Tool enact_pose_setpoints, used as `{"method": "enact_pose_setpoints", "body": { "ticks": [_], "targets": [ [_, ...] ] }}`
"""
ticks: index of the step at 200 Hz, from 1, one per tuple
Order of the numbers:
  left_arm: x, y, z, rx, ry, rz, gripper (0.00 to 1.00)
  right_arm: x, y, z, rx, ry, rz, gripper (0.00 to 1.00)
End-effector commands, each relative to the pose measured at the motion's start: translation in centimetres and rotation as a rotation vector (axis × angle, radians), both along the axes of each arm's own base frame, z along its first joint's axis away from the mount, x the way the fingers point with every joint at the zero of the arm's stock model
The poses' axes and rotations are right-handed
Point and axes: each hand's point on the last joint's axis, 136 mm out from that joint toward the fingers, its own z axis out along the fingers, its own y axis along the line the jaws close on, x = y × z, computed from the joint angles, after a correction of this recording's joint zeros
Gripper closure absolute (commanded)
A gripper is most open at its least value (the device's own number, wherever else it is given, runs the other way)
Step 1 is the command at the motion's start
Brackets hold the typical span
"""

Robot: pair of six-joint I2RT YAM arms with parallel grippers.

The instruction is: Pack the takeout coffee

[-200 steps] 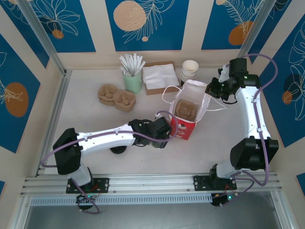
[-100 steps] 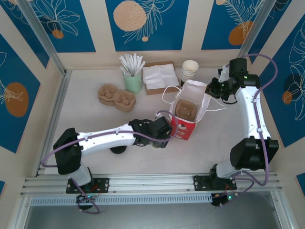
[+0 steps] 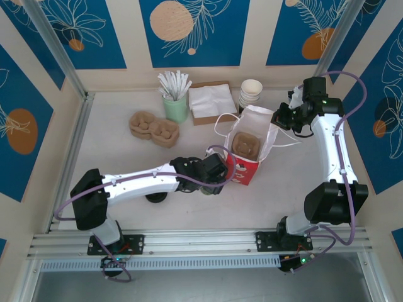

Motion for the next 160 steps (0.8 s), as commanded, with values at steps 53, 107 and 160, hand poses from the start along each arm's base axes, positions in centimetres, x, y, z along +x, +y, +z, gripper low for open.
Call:
{"method": "enact_pose_setpoints", "body": {
  "ticks": [53,107,160],
  "targets": [
    [-0.8,0.7,-2.3,0.071,0.033,-0.001,0.21,-0.4,0.6,1.0,0.020,-0.014,0.027,0.99],
    [-0.8,0.3,-2.2,0.039,0.029,-0.008,0.31,-0.5,0.8,1.3,0.026,-0.016,0.031,0.99],
    [-0.3,0.7,1.3,-0.013,-0.049,-0.016,0.38,-0.8,1.2,1.9,0.039,-0.026,0.032,0.99]
  ]
}}
